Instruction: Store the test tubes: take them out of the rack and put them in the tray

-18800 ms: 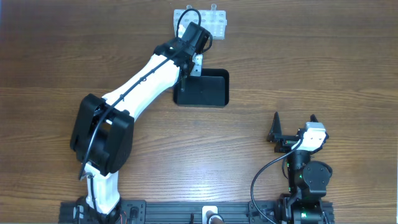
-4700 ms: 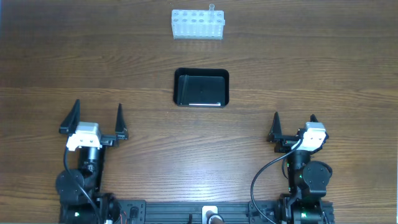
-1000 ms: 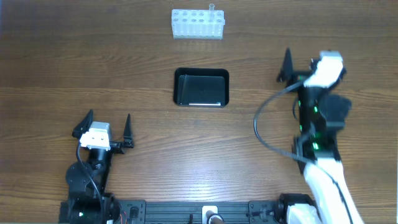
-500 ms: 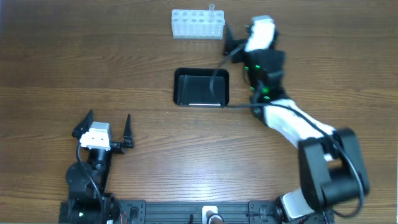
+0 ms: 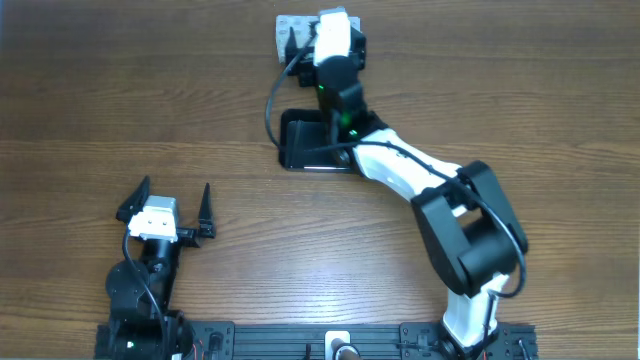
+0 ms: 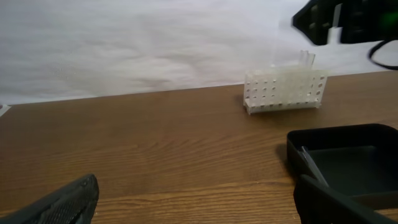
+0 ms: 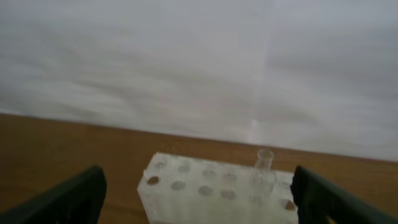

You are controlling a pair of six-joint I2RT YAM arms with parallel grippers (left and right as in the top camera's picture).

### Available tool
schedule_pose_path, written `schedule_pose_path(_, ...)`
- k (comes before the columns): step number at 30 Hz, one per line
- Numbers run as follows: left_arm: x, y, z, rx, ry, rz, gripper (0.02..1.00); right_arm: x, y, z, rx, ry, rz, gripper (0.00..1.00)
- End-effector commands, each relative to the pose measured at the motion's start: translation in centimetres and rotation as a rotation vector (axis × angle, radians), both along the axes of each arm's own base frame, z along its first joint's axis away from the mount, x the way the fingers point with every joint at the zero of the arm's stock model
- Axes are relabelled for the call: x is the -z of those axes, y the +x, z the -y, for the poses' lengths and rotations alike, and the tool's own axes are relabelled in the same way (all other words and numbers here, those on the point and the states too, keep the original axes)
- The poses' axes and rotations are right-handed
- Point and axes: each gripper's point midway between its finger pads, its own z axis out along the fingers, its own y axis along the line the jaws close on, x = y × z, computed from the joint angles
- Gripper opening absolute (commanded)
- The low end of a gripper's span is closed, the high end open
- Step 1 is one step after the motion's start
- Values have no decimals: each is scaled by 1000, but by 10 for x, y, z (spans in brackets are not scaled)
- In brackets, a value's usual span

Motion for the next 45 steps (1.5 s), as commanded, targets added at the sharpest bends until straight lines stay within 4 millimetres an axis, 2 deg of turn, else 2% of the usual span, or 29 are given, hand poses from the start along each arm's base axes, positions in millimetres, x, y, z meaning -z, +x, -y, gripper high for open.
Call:
schedule_pose_path(1, 1, 0, 1, 9, 10, 2, 1000, -4, 21, 0, 89, -18, -4, 969)
schedule_pose_path(6, 1, 0, 1, 9, 10, 2, 998, -2, 34, -5, 108, 23, -8, 945)
schedule_pose_path(12, 1, 0, 1, 9, 10, 2, 1000, 10, 41, 0, 165, 36, -36, 939)
schedule_pose_path(21, 1, 0, 1, 9, 10, 2, 1000, 30, 48, 32, 232, 45, -116, 987)
schedule_pose_path(25, 1, 0, 1, 9, 9, 2, 1000, 34, 51, 39, 245, 41, -122, 987)
schedule_pose_path(30, 1, 0, 1, 9, 10, 2, 998, 54, 56, 48, 261, 43, -150, 980)
schedule_pose_path(40, 1, 0, 1, 9, 10, 2, 998, 71, 71, 43, 237, 60, -161, 945)
schedule_pose_path(45, 1, 0, 1, 9, 10, 2, 1000, 67, 80, 40, 229, 70, -152, 925)
